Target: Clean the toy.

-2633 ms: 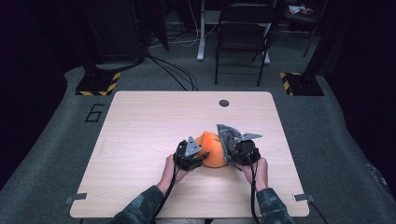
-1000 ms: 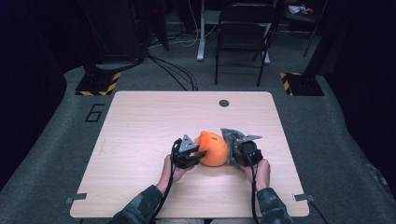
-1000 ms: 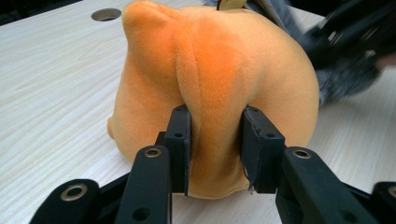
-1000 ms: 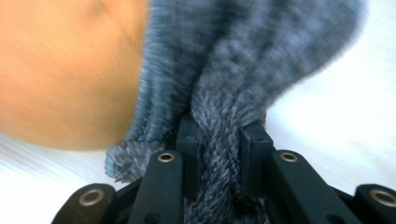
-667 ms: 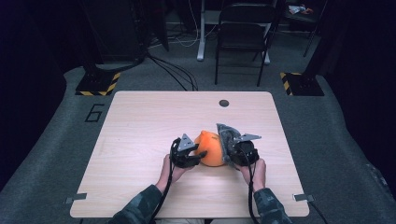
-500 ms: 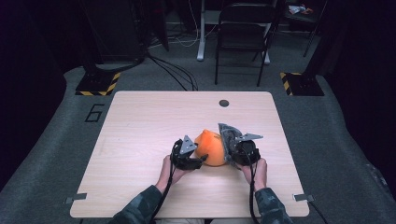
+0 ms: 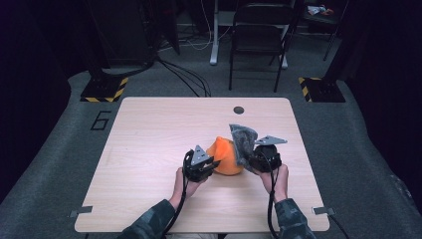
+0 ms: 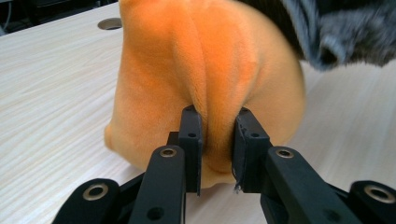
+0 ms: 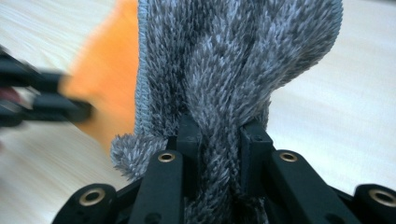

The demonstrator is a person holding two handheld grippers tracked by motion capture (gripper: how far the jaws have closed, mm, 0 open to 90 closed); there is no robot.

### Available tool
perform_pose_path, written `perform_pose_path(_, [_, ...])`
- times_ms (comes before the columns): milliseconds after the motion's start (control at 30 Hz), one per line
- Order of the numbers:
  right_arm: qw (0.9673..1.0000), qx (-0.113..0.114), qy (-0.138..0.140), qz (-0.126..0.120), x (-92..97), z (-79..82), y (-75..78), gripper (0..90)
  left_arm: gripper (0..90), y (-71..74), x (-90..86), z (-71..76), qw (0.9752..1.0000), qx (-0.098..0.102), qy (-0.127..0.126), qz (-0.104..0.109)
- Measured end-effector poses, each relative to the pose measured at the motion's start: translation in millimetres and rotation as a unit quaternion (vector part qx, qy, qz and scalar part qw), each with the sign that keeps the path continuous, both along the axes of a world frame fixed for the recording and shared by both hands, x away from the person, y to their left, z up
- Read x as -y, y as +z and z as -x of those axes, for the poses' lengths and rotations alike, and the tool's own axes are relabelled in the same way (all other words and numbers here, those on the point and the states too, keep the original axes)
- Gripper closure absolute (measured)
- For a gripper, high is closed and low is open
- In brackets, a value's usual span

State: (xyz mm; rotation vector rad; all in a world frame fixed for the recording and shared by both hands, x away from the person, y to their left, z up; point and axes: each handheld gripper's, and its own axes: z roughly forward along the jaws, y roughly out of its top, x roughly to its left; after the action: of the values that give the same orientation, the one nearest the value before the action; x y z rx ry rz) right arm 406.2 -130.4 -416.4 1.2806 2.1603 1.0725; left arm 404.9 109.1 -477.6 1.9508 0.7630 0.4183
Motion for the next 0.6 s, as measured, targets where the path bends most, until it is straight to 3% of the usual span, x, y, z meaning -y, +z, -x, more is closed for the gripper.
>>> perform_pose_path(167, [0.9991, 0.026, 0.034, 0.004, -28.9, 12.2, 16.9, 73.5, 75.8, 1.6, 8.0, 7.3, 0.9998, 0.008, -0.019, -0.008])
perform_pose_path(300, [0.9983, 0.021, 0.029, 0.046, -43.7, 5.8, 0.5, 73.5, 75.3, -2.8, 7.9, 6.0, 0.9997, 0.002, -0.020, -0.009])
perform_pose_path(467, [0.9964, 0.017, 0.012, 0.082, -36.3, 3.2, -10.3, 73.5, 75.4, -5.6, 7.1, 3.4, 0.9995, -0.003, -0.027, -0.012])
perform_pose_path(600, [0.9966, -0.002, -0.004, 0.082, -21.4, -1.1, -19.5, 73.4, 75.2, -6.6, 4.9, 0.7, 0.9994, -0.009, -0.030, -0.011])
